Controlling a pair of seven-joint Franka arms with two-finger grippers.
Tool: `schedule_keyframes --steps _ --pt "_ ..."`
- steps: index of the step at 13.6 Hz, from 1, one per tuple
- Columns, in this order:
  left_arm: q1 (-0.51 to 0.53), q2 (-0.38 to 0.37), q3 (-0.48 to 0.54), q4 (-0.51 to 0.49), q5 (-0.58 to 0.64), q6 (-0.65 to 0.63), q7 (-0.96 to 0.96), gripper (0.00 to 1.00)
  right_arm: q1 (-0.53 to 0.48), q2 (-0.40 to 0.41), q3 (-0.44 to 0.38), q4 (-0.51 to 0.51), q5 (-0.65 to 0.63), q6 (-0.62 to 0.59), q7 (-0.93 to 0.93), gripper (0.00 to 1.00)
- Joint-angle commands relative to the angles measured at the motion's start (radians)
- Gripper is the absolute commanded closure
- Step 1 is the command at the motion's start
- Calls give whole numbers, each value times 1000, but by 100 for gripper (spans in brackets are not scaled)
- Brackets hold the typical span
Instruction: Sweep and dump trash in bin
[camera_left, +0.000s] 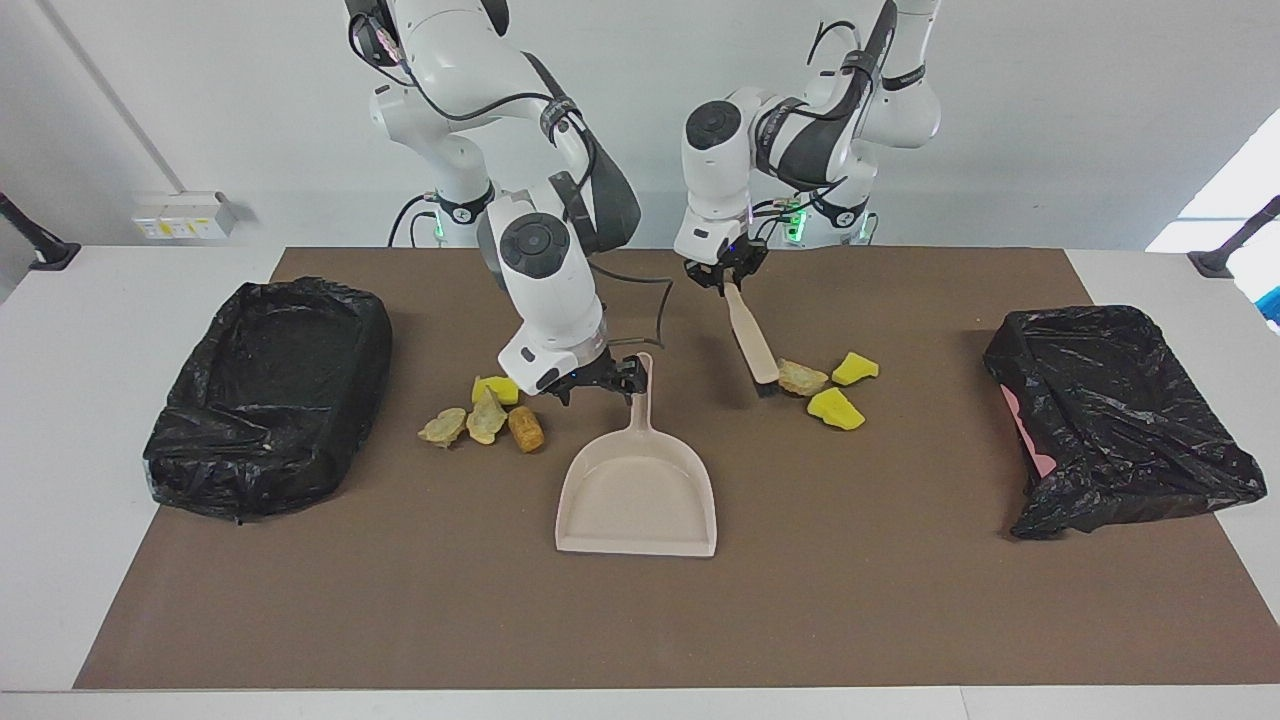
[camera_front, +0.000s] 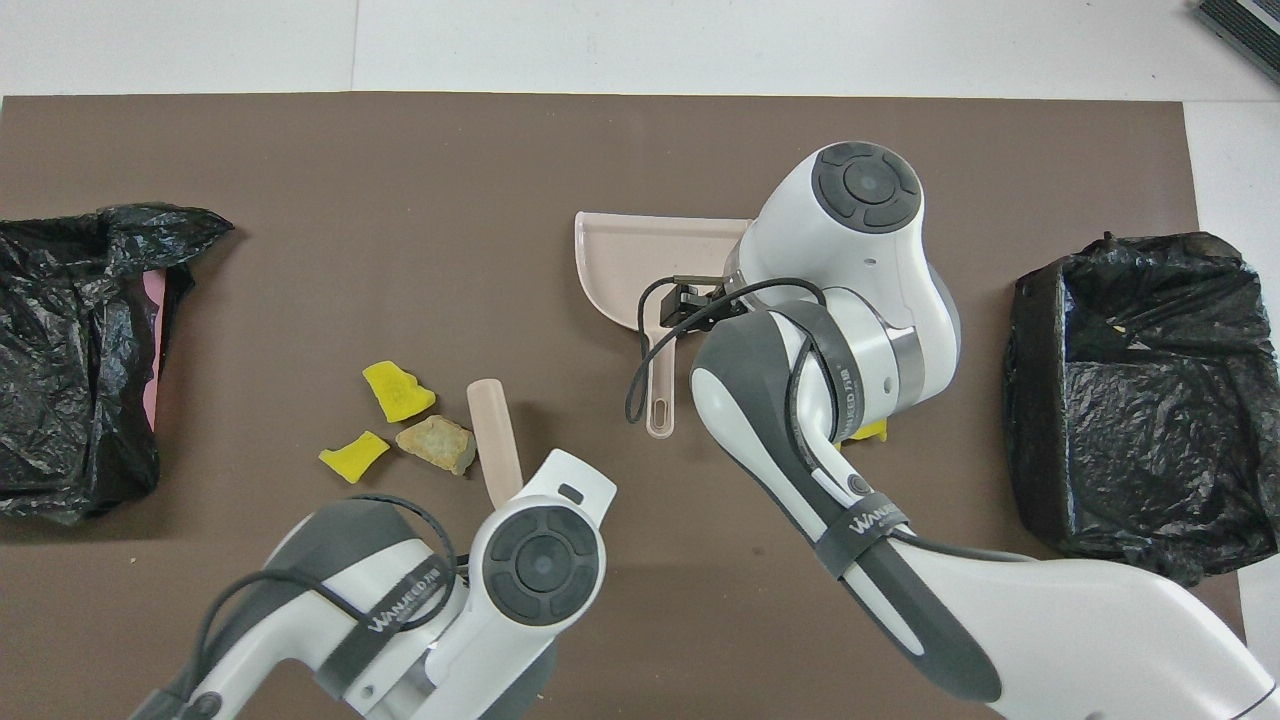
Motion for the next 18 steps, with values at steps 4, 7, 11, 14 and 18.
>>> schedule_keyframes --steps 4,7,11,14,18 --pt "247 -18 -14 0 53 -21 75 100 87 21 5 -22 9 109 -9 0" --pt "361 -30 -14 -39 56 -14 85 100 139 25 4 -84 -19 136 -5 0" --pt "438 -151 -16 -232 58 82 223 100 131 5 1 -151 -82 120 -1 12" --pt "429 -178 -14 -302 56 97 296 100 127 11 1 -142 -83 142 47 28" --pt "328 -132 -17 -318 56 227 365 100 133 11 1 -142 -106 156 111 100"
